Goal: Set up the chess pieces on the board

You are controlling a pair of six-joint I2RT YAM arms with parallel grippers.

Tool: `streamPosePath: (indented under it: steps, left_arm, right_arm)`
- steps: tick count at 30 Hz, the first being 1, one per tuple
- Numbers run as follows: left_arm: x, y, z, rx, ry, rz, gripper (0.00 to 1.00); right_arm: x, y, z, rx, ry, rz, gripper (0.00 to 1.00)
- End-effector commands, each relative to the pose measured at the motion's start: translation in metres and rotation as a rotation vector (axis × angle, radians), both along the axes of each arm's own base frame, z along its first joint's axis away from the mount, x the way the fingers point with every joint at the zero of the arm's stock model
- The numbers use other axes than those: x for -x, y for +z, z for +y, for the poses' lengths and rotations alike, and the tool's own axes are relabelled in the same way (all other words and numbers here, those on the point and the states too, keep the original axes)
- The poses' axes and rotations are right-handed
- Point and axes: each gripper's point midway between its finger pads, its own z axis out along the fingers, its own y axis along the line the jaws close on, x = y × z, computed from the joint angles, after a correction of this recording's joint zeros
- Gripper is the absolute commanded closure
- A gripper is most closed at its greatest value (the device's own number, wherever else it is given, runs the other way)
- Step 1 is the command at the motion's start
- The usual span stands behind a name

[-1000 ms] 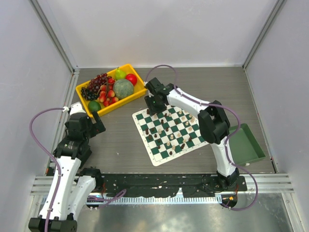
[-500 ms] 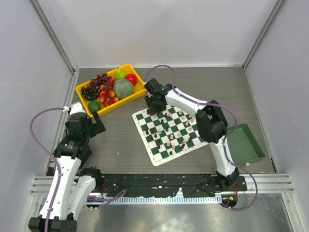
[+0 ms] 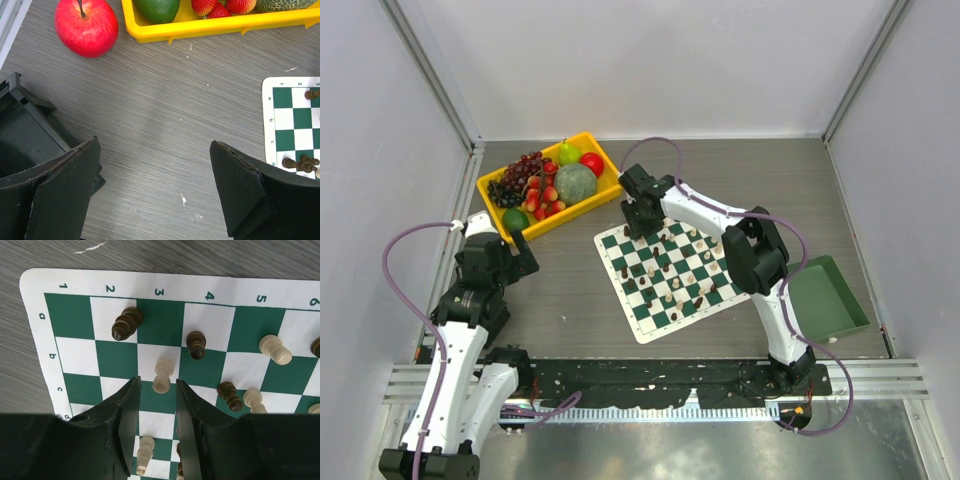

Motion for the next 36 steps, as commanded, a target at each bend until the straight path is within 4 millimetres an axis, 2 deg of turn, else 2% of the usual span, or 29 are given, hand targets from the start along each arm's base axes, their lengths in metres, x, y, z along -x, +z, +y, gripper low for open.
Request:
streamPosePath:
  steps: [1, 7, 9, 12, 14, 15, 16, 19, 20, 23, 26, 30, 33, 34, 36]
  left_arm:
    - [-0.002, 0.004, 0.001, 0.006, 0.013, -0.021, 0.01]
    - [-0.002, 0.004, 0.001, 0.008, 0.011, -0.021, 0.01]
    - [-0.002, 0.004, 0.001, 0.007, 0.008, -0.019, 0.01]
    - [-0.003, 0.003, 0.001, 0.008, 0.009, -0.020, 0.01]
    - [-0.003, 0.004, 0.000, 0.011, 0.009, -0.020, 0.01]
    - [-0.003, 0.003, 0.000, 0.010, 0.007, -0.018, 0.01]
    - [-0.003, 0.003, 0.000, 0.011, 0.008, -0.018, 0.01]
    - [-0.004, 0.003, -0.001, 0.013, 0.003, -0.019, 0.01]
    - [-0.004, 0.003, -0.001, 0.015, 0.003, -0.018, 0.01]
    - [-0.005, 0.003, -0.002, 0.017, 0.003, -0.017, 0.01]
    - [-0.007, 0.004, -0.004, 0.023, -0.006, -0.019, 0.01]
    - [-0.010, 0.005, -0.006, 0.035, -0.013, -0.022, 0.01]
    - [-0.010, 0.003, -0.007, 0.036, -0.018, -0.016, 0.01]
    - [-0.010, 0.003, -0.007, 0.037, -0.017, -0.016, 0.01]
    - [-0.009, 0.002, -0.007, 0.036, -0.018, -0.013, 0.01]
  right_arm:
    - [-0.005, 0.007, 0.005, -0.008, -0.004, -0.023, 0.60]
    - [-0.004, 0.005, 0.007, -0.011, 0.002, -0.018, 0.66]
    - [-0.004, 0.006, 0.008, -0.014, 0.003, -0.019, 0.73]
    - [-0.003, 0.014, 0.008, -0.023, 0.007, -0.028, 0.77]
    - [-0.004, 0.028, 0.008, -0.040, 0.008, -0.050, 0.81]
    - [-0.005, 0.041, 0.007, -0.055, 0.008, -0.068, 0.82]
    - [-0.004, 0.046, 0.006, -0.058, 0.009, -0.078, 0.82]
    - [-0.006, 0.083, 0.001, -0.091, 0.003, -0.150, 0.83]
    - [-0.006, 0.088, -0.002, -0.087, 0.004, -0.164, 0.83]
    - [-0.010, 0.119, -0.019, -0.108, -0.021, -0.220, 0.83]
    - [-0.019, 0.136, -0.041, -0.122, -0.062, -0.249, 0.82]
    - [-0.050, 0.134, -0.088, -0.117, -0.173, -0.243, 0.82]
    - [-0.067, 0.127, -0.110, -0.113, -0.222, -0.239, 0.82]
    - [-0.076, 0.122, -0.122, -0.106, -0.250, -0.233, 0.82]
    - [-0.084, 0.112, -0.132, -0.096, -0.271, -0.216, 0.82]
